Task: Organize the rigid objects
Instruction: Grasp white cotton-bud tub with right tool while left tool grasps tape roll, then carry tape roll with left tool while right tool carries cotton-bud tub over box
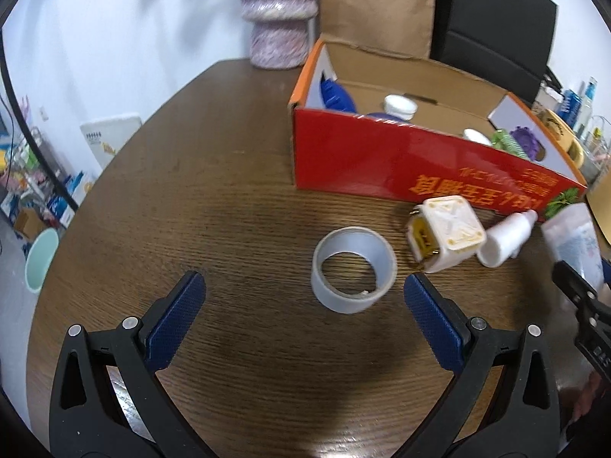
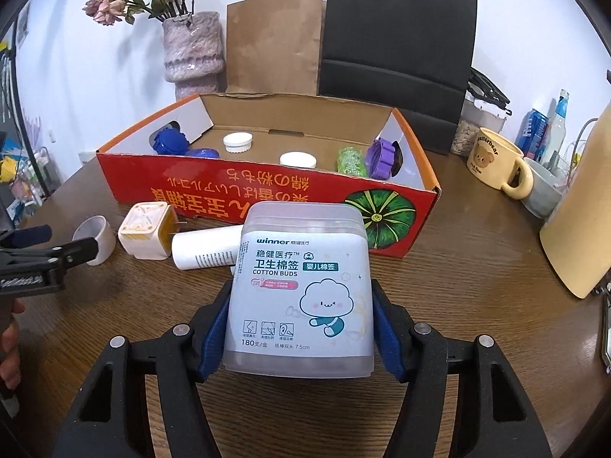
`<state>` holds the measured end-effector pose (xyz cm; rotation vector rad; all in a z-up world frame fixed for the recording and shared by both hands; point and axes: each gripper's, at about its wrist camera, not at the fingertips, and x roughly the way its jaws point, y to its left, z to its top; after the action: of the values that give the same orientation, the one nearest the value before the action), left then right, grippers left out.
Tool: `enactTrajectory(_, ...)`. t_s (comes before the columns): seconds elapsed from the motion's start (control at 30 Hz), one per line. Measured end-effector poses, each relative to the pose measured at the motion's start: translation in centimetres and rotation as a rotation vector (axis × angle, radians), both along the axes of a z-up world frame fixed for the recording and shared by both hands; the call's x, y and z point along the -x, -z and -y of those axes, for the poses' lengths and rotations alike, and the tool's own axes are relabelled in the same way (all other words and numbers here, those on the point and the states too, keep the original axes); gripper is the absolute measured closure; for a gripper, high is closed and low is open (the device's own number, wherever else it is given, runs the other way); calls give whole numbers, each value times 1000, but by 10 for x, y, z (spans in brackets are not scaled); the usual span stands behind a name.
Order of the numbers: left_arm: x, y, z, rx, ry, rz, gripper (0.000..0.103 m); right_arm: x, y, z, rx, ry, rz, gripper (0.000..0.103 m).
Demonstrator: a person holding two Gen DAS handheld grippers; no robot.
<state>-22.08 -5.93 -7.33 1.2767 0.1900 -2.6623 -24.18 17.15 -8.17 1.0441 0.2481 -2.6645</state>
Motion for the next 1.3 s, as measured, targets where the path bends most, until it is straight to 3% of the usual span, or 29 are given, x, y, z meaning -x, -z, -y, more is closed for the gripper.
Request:
enactTrajectory(0.2, 7, 5, -3, -8, 6, 19, 0, 0, 0, -1, 4, 0, 1, 33)
enactTrajectory(0.33, 8, 3, -8, 7, 22, 9, 6, 0, 0, -1, 5, 0, 3, 33)
enactTrajectory(0.37, 9, 4, -9, 5, 27, 10, 10, 0, 0, 0, 5, 0, 3, 33)
enactTrajectory(0.43, 11, 6, -10, -4, 32, 15, 35, 0, 1, 0, 6, -2, 5, 33)
enactTrajectory(0.47, 11, 5, -11, 7, 31, 8, 41, 0, 1, 0, 6, -2, 5, 33)
enactTrajectory(0.5, 10, 4, -13, 3, 40, -2, 60, 0, 0, 0, 6, -4, 5, 33)
enactTrajectory(0.53, 9, 3, -13, -4, 48, -9, 63, 0, 0, 0, 7, -4, 4, 33)
enactTrajectory(1.3, -4, -16, -18, 23, 50, -92, 63, -8, -9, -2, 36, -21, -43, 33)
